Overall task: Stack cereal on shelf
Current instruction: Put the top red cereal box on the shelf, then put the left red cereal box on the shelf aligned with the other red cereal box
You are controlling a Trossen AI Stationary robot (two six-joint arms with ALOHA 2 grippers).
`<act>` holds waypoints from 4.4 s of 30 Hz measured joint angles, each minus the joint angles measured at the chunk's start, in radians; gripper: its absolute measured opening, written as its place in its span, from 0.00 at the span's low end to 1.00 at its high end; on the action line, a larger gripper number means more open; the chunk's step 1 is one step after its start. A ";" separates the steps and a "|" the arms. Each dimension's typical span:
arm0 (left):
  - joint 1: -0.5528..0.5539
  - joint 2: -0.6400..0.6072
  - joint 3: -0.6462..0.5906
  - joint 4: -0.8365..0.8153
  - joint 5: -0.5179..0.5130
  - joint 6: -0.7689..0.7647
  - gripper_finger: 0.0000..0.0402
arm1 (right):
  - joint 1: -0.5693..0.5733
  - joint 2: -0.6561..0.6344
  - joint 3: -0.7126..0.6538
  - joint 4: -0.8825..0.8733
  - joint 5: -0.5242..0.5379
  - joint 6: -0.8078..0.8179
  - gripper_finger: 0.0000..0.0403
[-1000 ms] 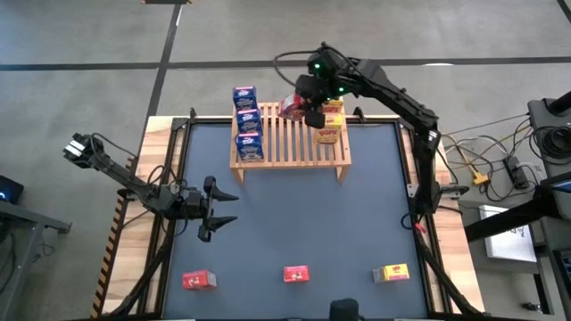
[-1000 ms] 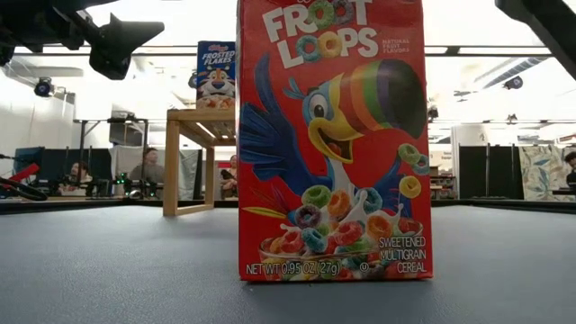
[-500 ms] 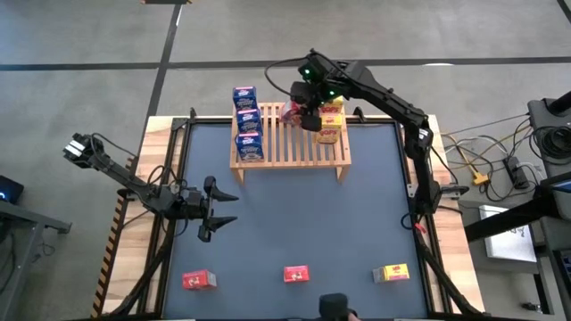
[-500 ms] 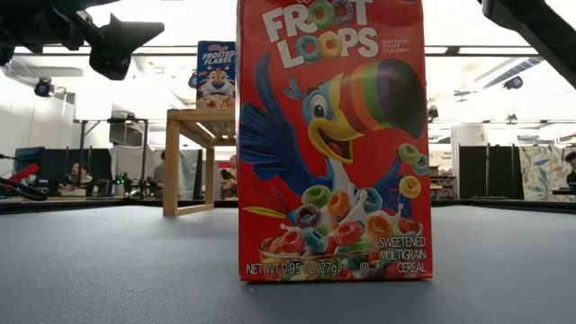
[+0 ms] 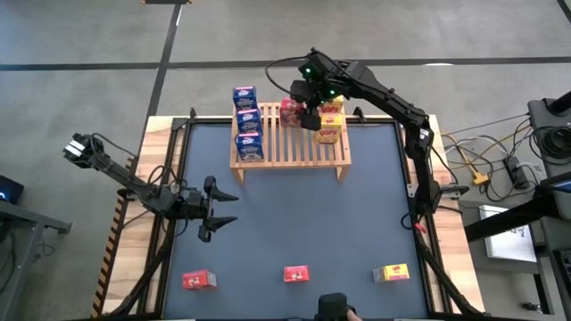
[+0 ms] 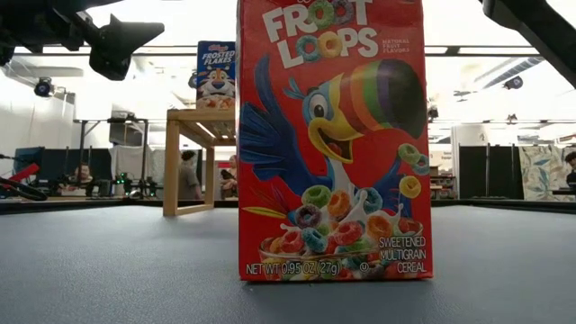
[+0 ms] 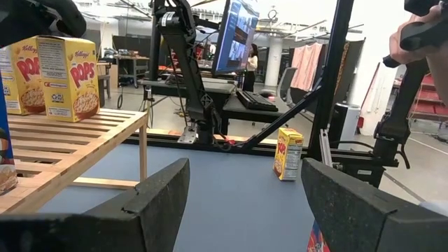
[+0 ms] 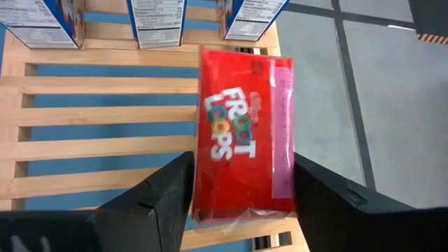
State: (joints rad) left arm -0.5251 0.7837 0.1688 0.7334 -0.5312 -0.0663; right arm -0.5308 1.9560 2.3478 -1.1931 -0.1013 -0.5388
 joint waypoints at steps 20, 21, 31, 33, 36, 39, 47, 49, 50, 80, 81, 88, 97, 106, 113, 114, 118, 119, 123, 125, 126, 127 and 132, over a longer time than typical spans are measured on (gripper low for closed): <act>0.000 0.000 -0.001 -0.032 0.000 -0.022 0.64 | 0.003 -0.062 0.003 0.017 0.050 0.004 0.53; 0.000 0.000 -0.001 -0.032 0.000 -0.022 0.64 | 0.003 -0.070 0.003 0.017 0.050 0.007 0.53; 0.000 0.000 -0.001 -0.034 -0.002 -0.022 0.64 | 0.099 -0.226 0.003 -0.069 0.052 0.108 0.53; 0.000 0.000 -0.001 -0.033 -0.002 -0.022 0.64 | 0.151 -0.272 0.003 -0.126 0.052 0.151 0.53; 0.000 0.000 -0.001 -0.032 -0.002 -0.022 0.64 | 0.251 -0.335 -0.023 -0.184 0.058 0.214 0.53; 0.000 0.000 -0.001 -0.032 -0.002 -0.022 0.64 | 0.384 -0.397 -0.102 -0.185 0.170 0.268 0.53; 0.000 0.000 0.037 -0.077 -0.002 -0.030 0.64 | 0.730 -0.578 -0.480 -0.019 0.521 0.424 0.53; 0.000 0.000 0.073 -0.152 -0.002 -0.030 0.64 | 0.785 -0.626 -0.594 0.080 0.521 0.431 0.53; 0.000 0.000 0.095 -0.192 -0.002 -0.030 0.64 | 0.807 -0.650 -0.653 0.136 0.520 0.432 0.53; 0.078 0.423 1.052 -1.290 -0.166 0.007 0.64 | 0.854 -0.988 -1.541 1.155 0.679 0.329 0.53; 0.098 0.438 1.095 -1.334 -0.166 0.014 0.64 | 0.854 -0.988 -1.541 1.154 0.678 0.329 0.53; 0.152 0.483 1.159 -1.384 -0.084 0.077 0.64 | 0.881 -0.986 -1.552 1.152 0.614 0.380 0.53; 0.065 0.395 0.787 -0.903 0.188 -0.063 0.64 | 0.995 -0.940 -1.564 1.153 0.625 0.432 0.53; -0.109 0.498 0.524 -0.483 0.180 -0.246 0.64 | 1.004 -0.909 -1.565 1.208 0.705 0.444 0.53; -0.233 0.533 0.644 -0.842 0.188 -0.438 0.64 | 1.004 -0.898 -1.565 1.237 0.705 0.454 0.53; -0.243 0.533 0.693 -0.952 0.209 -0.491 0.64 | 1.004 -0.894 -1.565 1.238 0.705 0.459 0.53; -0.280 0.568 0.930 -1.449 0.295 -0.733 0.64 | 1.007 -0.879 -1.565 1.242 0.706 0.459 0.53; -0.293 0.581 0.992 -1.552 0.305 -0.779 0.64 | 1.007 -0.873 -1.565 1.247 0.706 0.459 0.53; -0.376 0.635 1.163 -1.778 0.299 -0.907 0.64 | 1.009 -0.843 -1.565 1.282 0.706 0.435 0.53; -0.414 0.659 1.191 -1.827 0.298 -0.980 0.64 | 1.009 -0.833 -1.565 1.312 0.705 0.401 0.53; -0.430 0.668 1.196 -1.842 0.298 -1.026 0.64 | 1.009 -0.829 -1.565 1.332 0.706 0.386 0.53; -0.449 0.673 1.197 -1.856 0.297 -1.075 0.64 | 1.009 -0.827 -1.565 1.350 0.705 0.373 0.53; -0.538 0.699 1.166 -1.874 0.249 -1.238 0.64 | 1.009 -0.830 -1.564 1.378 0.704 0.337 0.53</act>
State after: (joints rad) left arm -1.0630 1.4825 1.3344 -1.1407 -0.2818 -1.3046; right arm 0.4778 1.1257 0.7834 0.1850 0.6025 -0.2016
